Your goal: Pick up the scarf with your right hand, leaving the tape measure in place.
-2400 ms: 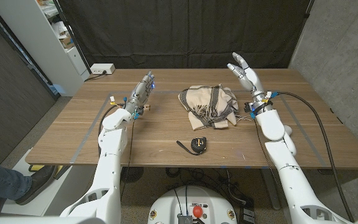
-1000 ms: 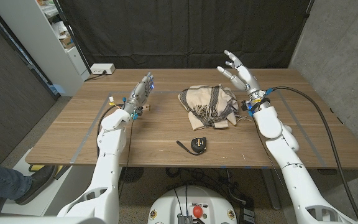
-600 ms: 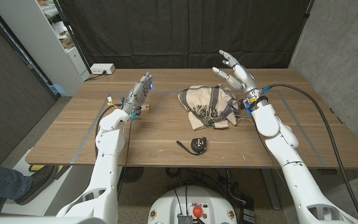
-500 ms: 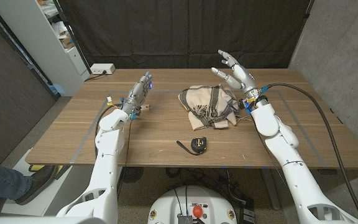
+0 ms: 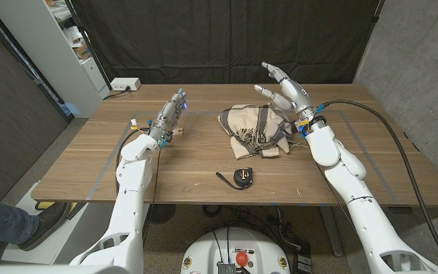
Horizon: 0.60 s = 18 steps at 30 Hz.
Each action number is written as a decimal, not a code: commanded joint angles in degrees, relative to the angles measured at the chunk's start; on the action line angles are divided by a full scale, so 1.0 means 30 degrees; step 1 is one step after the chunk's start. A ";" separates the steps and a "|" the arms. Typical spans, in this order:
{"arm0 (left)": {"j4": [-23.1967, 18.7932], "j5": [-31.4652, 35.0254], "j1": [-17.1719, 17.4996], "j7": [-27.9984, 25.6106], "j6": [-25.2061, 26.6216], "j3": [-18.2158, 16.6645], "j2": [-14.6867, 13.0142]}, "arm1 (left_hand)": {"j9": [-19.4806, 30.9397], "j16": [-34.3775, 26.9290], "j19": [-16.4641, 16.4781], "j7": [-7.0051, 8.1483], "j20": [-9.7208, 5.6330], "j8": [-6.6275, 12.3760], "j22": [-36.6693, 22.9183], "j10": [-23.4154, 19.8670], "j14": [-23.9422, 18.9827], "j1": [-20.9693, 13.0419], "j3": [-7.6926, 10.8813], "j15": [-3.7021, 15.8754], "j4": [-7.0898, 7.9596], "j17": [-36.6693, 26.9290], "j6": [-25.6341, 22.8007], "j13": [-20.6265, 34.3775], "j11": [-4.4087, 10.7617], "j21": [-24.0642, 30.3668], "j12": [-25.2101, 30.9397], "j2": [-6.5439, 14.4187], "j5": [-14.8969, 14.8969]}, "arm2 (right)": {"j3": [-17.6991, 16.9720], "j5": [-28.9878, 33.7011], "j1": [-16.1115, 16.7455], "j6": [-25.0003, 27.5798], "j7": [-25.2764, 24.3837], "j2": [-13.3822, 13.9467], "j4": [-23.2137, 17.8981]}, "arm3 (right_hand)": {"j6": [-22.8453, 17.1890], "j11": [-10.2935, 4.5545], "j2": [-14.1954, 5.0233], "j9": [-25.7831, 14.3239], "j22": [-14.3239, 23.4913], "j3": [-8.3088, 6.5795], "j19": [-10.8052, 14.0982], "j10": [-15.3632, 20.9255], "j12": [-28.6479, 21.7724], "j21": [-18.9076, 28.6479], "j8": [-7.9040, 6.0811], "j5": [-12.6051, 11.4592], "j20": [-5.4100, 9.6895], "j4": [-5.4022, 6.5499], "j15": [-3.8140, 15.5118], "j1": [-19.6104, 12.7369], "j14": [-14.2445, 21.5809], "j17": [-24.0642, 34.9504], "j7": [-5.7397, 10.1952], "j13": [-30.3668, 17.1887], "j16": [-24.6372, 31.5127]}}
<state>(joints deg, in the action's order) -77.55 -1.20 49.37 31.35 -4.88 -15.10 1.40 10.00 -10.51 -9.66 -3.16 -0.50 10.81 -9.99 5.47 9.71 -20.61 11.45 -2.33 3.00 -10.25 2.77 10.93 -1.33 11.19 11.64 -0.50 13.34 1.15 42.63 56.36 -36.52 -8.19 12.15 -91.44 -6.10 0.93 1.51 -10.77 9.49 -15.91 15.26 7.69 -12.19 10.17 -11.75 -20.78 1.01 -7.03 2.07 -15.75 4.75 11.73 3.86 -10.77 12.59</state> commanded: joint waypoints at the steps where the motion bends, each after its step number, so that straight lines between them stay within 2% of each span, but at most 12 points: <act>1: -0.0426 0.0070 0.0326 -0.0098 0.0138 0.0131 -0.0054 | 0.0072 -0.0072 -0.0902 0.0032 0.0079 0.0002 -0.0107 0.0147 0.0201 -0.0008 0.0050 0.0059 -0.0098 -0.0076 -0.0053 0.0031 0.0071 -0.0042 0.0040 0.0177 -0.0031 | 0.0388 0.0576 0.0117 0.0531 -0.0328 0.0416 -0.0408 | -0.0109 -0.0010 0.0013 -0.0099 0.0026 0.0044 -0.0127 0.0238 -0.0100 0.0017 -0.0066 -0.0126 -0.0016 -0.0059 0.0048 -0.0013 0.0478 -0.0012 0.0160 -0.0083 0.0206; 6: -0.0547 0.0015 0.0434 -0.0144 0.0189 0.0122 -0.0050 | 0.0072 -0.0073 -0.0918 0.0022 0.0091 0.0006 -0.0107 0.0144 0.0203 0.0001 0.0047 0.0048 -0.0107 -0.0076 -0.0069 0.0029 0.0112 -0.0042 0.0044 0.0190 -0.0040 | 0.0545 0.0818 0.0100 0.0787 -0.0357 0.0555 -0.0559 | -0.0157 -0.0047 -0.0001 -0.0105 0.0026 0.0041 -0.0169 0.0355 -0.0112 0.0029 -0.0073 -0.0175 -0.0120 -0.0056 -0.0007 -0.0013 0.0584 -0.0026 0.0208 -0.0082 0.0214; 12: -0.0601 -0.0059 0.0483 -0.0149 0.0086 0.0119 -0.0074 | 0.0073 -0.0077 -0.0938 0.0022 0.0104 0.0008 -0.0107 0.0172 0.0199 0.0010 0.0044 0.0073 -0.0116 -0.0076 -0.0084 0.0028 0.0107 -0.0042 0.0036 0.0205 -0.0049 | 0.0729 0.1308 0.0148 0.1251 -0.0319 0.0783 -0.0869 | -0.0170 -0.0177 0.0051 -0.0114 0.0025 0.0071 -0.0179 0.0326 -0.0036 0.0068 -0.0056 -0.0268 -0.0621 -0.0067 -0.0198 0.0000 0.0538 -0.0053 0.0301 -0.0081 0.0128; 13: -0.0645 -0.0061 0.0509 -0.0180 0.0078 0.0114 -0.0069 | 0.0073 -0.0073 -0.0937 0.0030 0.0106 0.0014 -0.0107 0.0159 0.0208 0.0011 0.0043 0.0072 -0.0117 -0.0076 -0.0099 0.0027 0.0121 -0.0041 0.0042 0.0206 -0.0050 | 0.0758 0.1368 0.0167 0.1363 -0.0275 0.0811 -0.0944 | -0.0168 -0.0170 0.0063 -0.0115 0.0025 0.0077 -0.0174 0.0318 -0.0024 0.0075 -0.0052 -0.0280 -0.0731 -0.0068 -0.0207 0.0005 0.0541 -0.0056 0.0309 -0.0081 0.0122; 16: -0.0674 -0.0094 0.0531 -0.0188 0.0082 0.0128 -0.0067 | 0.0073 -0.0070 -0.0942 0.0037 0.0112 0.0021 -0.0107 0.0162 0.0218 0.0017 0.0040 0.0040 -0.0124 -0.0076 -0.0125 0.0027 0.0107 -0.0038 0.0043 0.0214 -0.0055 | 0.0845 0.1524 0.0199 0.1584 -0.0215 0.0920 -0.1097 | -0.0159 -0.0263 0.0121 -0.0124 0.0026 0.0115 -0.0169 0.0268 0.0055 0.0107 -0.0028 -0.0376 -0.1613 -0.0069 -0.0152 0.0036 0.0509 -0.0075 0.0362 -0.0083 0.0050; 18: -0.0688 -0.0099 0.0531 -0.0196 0.0129 0.0151 -0.0068 | 0.0072 -0.0074 -0.0942 0.0025 0.0115 0.0029 -0.0107 0.0155 0.0211 0.0019 0.0039 0.0017 -0.0127 -0.0075 -0.0150 0.0026 0.0111 -0.0036 0.0046 0.0218 -0.0058 | 0.0899 0.1627 0.0210 0.1701 -0.0202 0.1001 -0.1180 | -0.0155 -0.0262 0.0129 -0.0126 0.0026 0.0123 -0.0152 0.0257 0.0074 0.0118 -0.0020 -0.0402 -0.1865 -0.0066 -0.0158 0.0045 0.0509 -0.0079 0.0380 -0.0084 0.0034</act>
<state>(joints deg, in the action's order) -79.07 -1.21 50.52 30.94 -4.64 -14.83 1.28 10.00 -10.51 -9.66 -2.95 -0.50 10.81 -9.99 5.70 9.71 -20.39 11.45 -2.33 3.00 -10.25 2.56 10.94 -1.10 11.19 11.64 -0.28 13.34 2.95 45.47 56.73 -33.83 -9.10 14.05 -93.54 -6.44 0.48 1.51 -11.08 9.48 -15.74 14.63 8.47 -12.19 10.18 -11.75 -21.43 -3.47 -7.20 1.75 -15.75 6.27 11.45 4.84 -10.77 13.03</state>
